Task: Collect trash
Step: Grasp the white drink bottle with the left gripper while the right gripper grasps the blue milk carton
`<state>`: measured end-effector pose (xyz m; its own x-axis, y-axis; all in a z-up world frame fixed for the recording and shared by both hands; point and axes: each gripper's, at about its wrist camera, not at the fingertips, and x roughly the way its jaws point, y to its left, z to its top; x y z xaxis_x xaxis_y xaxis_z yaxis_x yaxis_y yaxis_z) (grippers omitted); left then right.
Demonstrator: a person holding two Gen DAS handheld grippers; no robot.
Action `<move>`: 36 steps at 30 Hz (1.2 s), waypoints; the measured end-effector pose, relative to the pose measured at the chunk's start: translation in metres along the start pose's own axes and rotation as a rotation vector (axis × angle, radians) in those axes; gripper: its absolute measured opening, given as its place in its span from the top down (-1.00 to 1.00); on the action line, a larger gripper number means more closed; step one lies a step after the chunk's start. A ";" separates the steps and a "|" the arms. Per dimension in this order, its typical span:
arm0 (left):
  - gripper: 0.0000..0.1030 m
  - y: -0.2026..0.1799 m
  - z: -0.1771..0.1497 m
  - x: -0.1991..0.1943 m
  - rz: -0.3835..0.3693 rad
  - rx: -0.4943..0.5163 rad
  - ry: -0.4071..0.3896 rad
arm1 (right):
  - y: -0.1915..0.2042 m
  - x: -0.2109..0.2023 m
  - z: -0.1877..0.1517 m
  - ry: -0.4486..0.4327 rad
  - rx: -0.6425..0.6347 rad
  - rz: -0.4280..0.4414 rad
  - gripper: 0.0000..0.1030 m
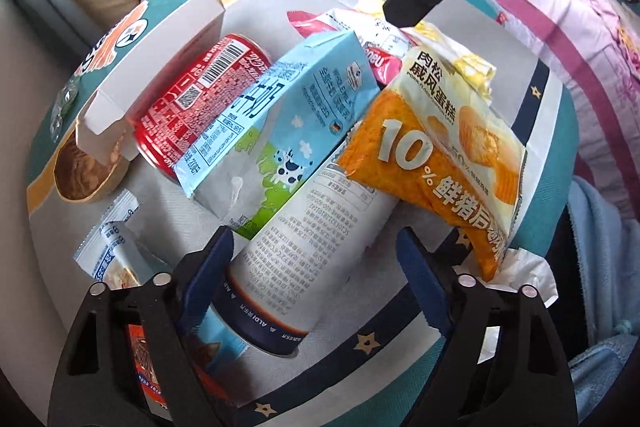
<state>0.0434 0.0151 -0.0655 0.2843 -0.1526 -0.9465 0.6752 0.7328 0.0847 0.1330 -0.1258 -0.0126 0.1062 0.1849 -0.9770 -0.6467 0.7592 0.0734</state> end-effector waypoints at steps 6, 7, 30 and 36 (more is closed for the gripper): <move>-0.34 -0.005 -0.001 0.003 -0.028 0.001 0.017 | -0.003 0.010 -0.002 0.006 0.021 0.001 -0.16; -0.35 -0.004 0.001 0.007 -0.028 -0.012 0.026 | -0.004 0.011 -0.004 0.007 0.021 -0.004 -0.17; -0.02 0.109 -0.044 -0.073 -0.055 -0.497 -0.221 | 0.068 0.039 0.063 0.071 -0.321 -0.085 -0.17; -0.02 0.132 -0.052 -0.068 -0.070 -0.560 -0.242 | 0.088 0.072 0.072 0.179 -0.430 -0.080 -0.18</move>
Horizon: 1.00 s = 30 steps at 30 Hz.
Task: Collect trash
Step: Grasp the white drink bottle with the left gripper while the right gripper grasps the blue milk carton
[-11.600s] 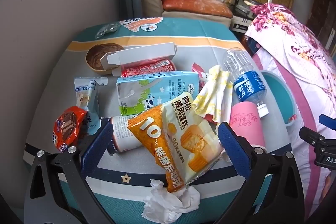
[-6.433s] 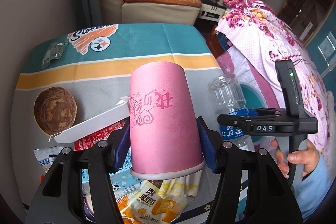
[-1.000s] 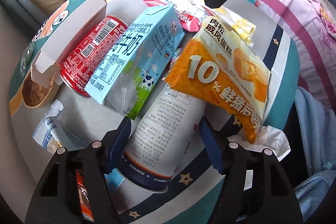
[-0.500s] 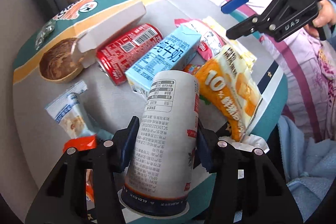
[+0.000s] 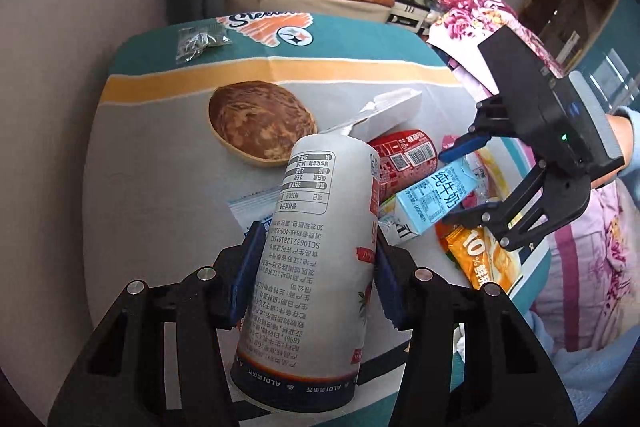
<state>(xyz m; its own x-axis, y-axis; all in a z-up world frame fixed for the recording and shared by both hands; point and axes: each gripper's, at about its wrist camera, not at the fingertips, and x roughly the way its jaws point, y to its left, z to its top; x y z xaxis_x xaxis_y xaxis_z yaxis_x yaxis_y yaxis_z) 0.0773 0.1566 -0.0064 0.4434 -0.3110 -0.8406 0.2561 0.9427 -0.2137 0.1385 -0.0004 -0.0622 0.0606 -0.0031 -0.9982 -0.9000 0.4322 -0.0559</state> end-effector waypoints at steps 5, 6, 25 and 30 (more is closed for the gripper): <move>-0.02 0.012 0.000 0.006 -0.013 -0.033 -0.004 | 0.004 0.014 0.006 0.019 -0.019 0.020 -0.07; -0.02 0.014 0.000 0.007 -0.017 -0.040 -0.004 | 0.004 0.016 0.007 0.012 -0.013 0.019 -0.07; -0.02 -0.013 0.003 -0.005 0.008 -0.015 -0.030 | -0.004 -0.075 -0.032 -0.259 0.208 0.012 0.26; -0.02 -0.041 0.009 -0.003 0.003 0.028 -0.022 | -0.039 -0.090 -0.065 -0.304 0.378 -0.027 0.27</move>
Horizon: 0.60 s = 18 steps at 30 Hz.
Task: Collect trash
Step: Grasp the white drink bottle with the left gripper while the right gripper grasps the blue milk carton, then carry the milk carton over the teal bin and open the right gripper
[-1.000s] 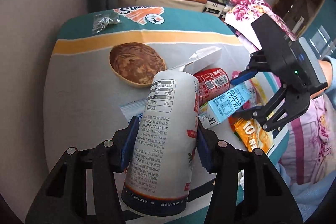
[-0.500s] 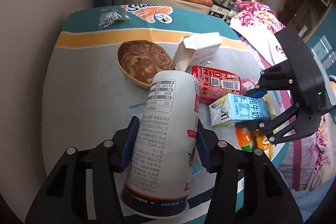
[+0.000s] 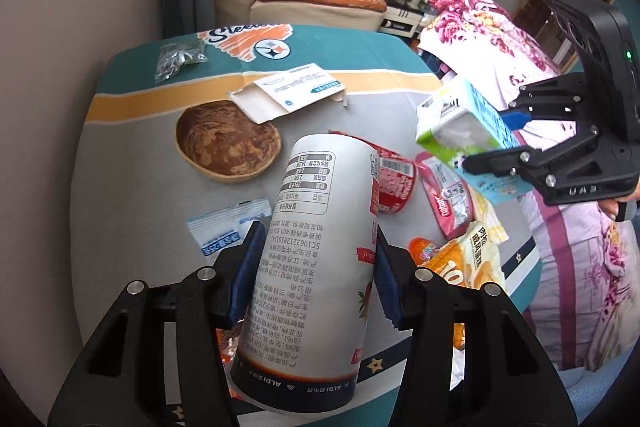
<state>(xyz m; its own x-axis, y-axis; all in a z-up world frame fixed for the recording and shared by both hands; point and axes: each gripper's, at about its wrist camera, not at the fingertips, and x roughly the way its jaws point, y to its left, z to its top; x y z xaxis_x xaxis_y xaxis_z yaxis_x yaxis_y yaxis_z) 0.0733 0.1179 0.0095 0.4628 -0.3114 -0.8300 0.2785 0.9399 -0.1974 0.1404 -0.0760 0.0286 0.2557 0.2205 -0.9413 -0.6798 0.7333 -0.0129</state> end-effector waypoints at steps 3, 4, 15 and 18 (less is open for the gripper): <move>-0.02 -0.021 0.008 0.007 -0.012 0.028 0.011 | -0.030 -0.011 -0.016 -0.020 0.094 -0.030 0.27; -0.02 -0.029 0.011 0.011 -0.019 0.038 0.014 | -0.039 -0.013 -0.022 -0.022 0.123 -0.040 0.27; -0.02 -0.140 0.058 0.066 -0.082 0.151 0.070 | -0.142 -0.023 -0.107 -0.065 0.394 -0.094 0.27; -0.02 -0.174 0.070 0.085 -0.095 0.181 0.089 | -0.171 -0.028 -0.134 -0.086 0.468 -0.116 0.27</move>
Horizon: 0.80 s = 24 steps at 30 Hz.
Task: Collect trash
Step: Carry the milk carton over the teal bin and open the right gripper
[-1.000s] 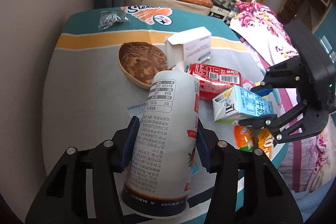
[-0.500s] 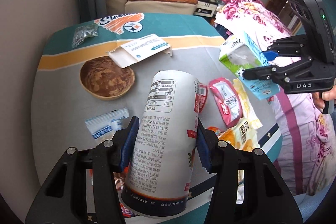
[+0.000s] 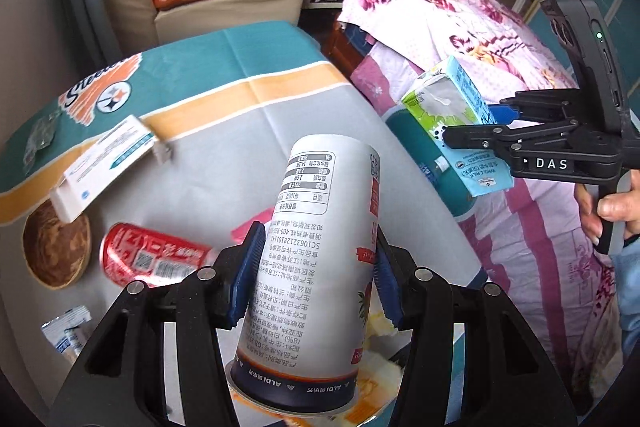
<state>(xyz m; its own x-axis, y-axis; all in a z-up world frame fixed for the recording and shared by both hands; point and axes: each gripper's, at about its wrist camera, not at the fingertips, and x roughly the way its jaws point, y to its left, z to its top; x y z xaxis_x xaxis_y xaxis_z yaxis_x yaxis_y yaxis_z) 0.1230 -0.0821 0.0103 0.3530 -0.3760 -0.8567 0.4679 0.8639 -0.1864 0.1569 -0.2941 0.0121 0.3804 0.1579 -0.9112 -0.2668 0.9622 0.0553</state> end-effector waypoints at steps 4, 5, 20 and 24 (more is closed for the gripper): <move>-0.02 -0.039 0.025 0.031 -0.019 0.040 0.034 | -0.048 -0.002 -0.017 -0.019 0.095 -0.026 0.26; -0.02 -0.049 0.030 0.039 -0.027 0.048 0.045 | -0.060 -0.003 -0.022 -0.024 0.121 -0.027 0.27; -0.02 -0.148 0.073 0.139 -0.064 0.142 0.163 | -0.160 0.007 -0.070 -0.030 0.329 -0.063 0.26; -0.03 -0.163 0.077 0.154 -0.063 0.156 0.173 | -0.170 0.010 -0.074 -0.026 0.349 -0.067 0.26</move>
<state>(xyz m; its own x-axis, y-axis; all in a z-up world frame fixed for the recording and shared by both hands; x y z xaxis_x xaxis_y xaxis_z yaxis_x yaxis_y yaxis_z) 0.1636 -0.3068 -0.0540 0.1815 -0.3529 -0.9179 0.6088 0.7734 -0.1770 0.1401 -0.4724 -0.0364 0.4107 0.0930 -0.9070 0.0766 0.9877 0.1360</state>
